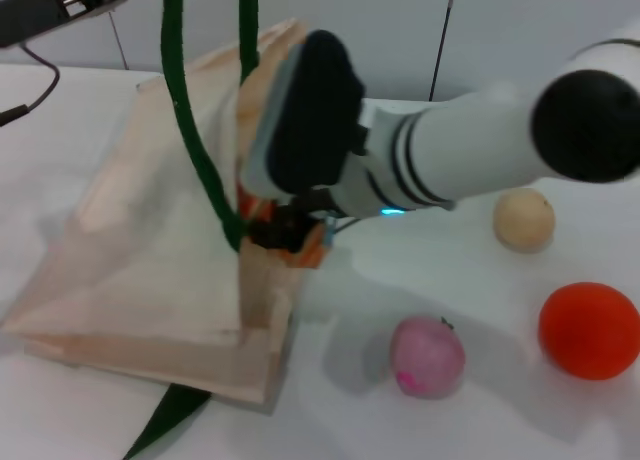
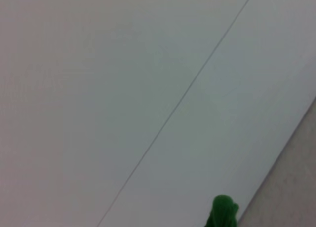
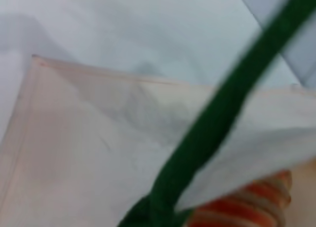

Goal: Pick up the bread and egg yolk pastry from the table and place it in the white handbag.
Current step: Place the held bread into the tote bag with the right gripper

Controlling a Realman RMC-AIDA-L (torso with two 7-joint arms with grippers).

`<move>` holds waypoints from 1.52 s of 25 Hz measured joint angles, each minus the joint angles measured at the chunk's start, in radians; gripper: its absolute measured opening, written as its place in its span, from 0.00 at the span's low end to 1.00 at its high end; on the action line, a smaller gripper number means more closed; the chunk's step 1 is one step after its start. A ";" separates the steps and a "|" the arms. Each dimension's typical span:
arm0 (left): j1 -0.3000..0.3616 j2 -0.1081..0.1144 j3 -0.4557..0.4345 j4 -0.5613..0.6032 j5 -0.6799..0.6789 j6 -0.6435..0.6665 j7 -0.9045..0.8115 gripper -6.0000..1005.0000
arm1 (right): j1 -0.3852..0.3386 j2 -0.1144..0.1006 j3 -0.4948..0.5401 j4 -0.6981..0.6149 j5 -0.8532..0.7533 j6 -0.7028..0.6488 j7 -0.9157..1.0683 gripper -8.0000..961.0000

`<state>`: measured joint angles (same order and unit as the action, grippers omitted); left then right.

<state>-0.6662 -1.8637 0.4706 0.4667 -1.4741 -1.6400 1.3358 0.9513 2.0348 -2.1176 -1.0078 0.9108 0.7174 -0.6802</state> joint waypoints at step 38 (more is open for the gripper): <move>-0.108 -0.035 0.003 -0.104 -0.090 -0.021 0.038 0.13 | 0.182 0.014 -0.140 0.337 0.176 -0.394 -0.015 0.42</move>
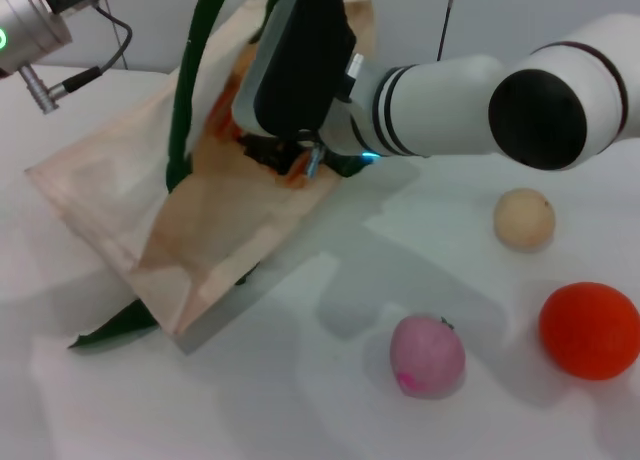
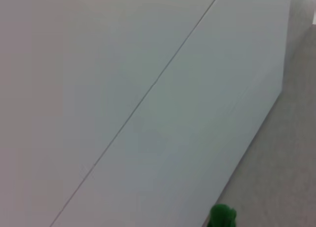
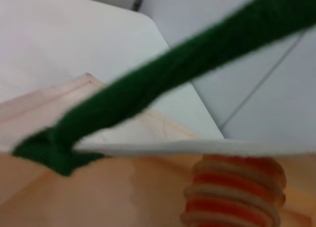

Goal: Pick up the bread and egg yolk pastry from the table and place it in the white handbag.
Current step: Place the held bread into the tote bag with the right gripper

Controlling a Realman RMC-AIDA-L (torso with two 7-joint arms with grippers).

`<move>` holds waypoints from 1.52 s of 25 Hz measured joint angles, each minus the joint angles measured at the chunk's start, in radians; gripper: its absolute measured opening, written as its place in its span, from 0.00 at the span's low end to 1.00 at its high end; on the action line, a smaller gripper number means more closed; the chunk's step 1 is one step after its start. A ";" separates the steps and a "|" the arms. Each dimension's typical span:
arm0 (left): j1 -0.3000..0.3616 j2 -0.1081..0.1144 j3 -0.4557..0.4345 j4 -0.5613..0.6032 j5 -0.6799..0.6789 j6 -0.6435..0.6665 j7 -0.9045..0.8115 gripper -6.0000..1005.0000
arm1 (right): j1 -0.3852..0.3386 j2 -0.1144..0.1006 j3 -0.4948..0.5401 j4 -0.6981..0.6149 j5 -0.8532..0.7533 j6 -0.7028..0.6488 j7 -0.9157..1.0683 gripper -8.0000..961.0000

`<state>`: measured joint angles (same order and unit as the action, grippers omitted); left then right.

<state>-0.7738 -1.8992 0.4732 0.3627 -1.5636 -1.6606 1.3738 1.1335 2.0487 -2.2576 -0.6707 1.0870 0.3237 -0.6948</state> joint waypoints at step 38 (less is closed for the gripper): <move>0.097 0.022 -0.032 -0.061 -0.131 0.023 0.034 0.13 | -0.120 -0.014 -0.020 -0.131 -0.008 -0.081 -0.047 0.79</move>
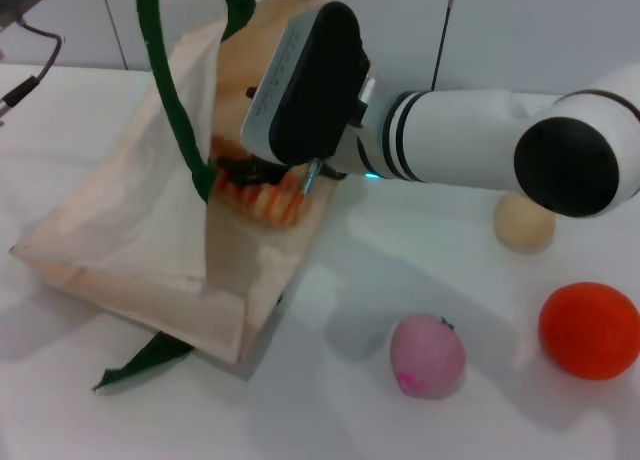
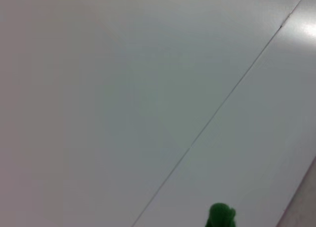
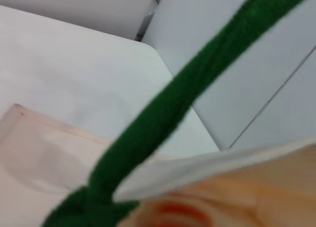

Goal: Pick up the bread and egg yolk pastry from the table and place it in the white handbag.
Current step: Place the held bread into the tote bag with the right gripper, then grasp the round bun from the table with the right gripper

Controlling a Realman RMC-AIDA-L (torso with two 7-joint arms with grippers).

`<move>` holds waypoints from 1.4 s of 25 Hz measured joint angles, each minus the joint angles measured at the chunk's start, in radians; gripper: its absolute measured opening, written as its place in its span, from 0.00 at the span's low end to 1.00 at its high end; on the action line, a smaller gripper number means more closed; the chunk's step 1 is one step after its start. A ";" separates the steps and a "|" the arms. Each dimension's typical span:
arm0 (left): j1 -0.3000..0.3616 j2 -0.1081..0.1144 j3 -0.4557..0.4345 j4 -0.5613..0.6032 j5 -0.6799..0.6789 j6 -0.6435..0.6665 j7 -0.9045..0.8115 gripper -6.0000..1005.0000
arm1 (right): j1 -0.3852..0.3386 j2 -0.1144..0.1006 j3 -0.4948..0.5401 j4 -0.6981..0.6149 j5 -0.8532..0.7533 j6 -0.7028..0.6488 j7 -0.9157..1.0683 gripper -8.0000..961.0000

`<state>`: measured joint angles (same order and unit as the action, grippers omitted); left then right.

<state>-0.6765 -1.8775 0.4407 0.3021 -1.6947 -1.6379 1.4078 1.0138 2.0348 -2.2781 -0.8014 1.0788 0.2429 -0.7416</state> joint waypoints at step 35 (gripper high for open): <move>0.052 0.025 -0.013 -0.004 0.000 0.067 0.016 0.13 | -0.387 -0.017 0.804 -0.057 -0.170 0.544 -0.290 0.93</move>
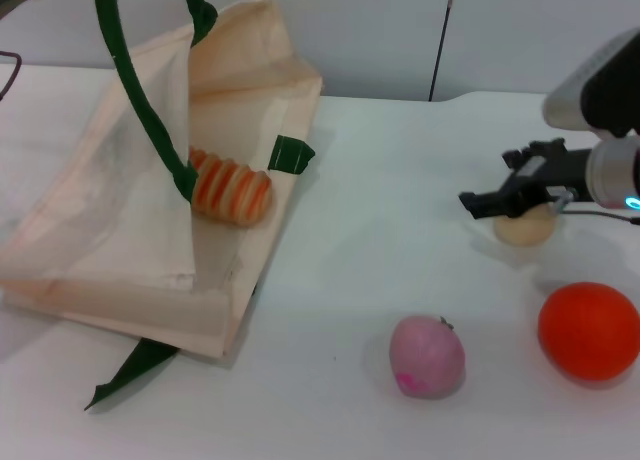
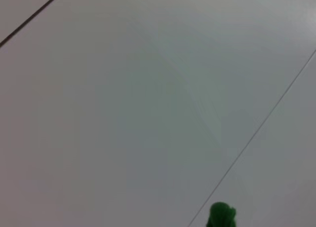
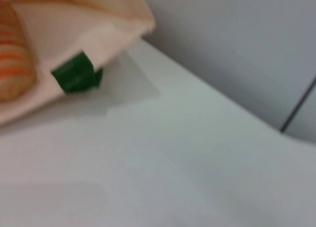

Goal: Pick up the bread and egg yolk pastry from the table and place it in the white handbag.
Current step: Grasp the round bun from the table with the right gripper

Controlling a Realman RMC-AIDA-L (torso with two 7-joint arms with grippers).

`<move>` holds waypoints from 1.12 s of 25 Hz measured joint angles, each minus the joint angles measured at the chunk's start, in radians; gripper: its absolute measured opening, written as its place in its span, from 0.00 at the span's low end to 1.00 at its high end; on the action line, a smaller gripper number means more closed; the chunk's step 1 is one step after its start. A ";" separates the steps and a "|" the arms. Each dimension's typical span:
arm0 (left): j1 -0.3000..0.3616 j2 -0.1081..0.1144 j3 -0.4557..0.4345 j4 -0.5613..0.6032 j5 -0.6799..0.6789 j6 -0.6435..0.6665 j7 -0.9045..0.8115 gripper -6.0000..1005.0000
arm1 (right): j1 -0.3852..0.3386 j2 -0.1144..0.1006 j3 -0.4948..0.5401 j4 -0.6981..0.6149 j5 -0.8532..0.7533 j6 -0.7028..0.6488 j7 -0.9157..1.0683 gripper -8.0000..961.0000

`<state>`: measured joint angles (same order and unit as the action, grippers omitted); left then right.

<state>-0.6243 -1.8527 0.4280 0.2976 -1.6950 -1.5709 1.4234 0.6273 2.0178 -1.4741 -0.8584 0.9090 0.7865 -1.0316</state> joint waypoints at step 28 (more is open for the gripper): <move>0.006 0.001 0.000 0.000 0.003 0.024 0.002 0.13 | 0.044 0.004 0.152 0.146 -0.134 0.057 -0.029 0.81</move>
<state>-0.6181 -1.8514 0.4279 0.2976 -1.6919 -1.5466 1.4251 0.6716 2.0222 -1.3224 -0.7127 0.7754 0.8436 -1.0608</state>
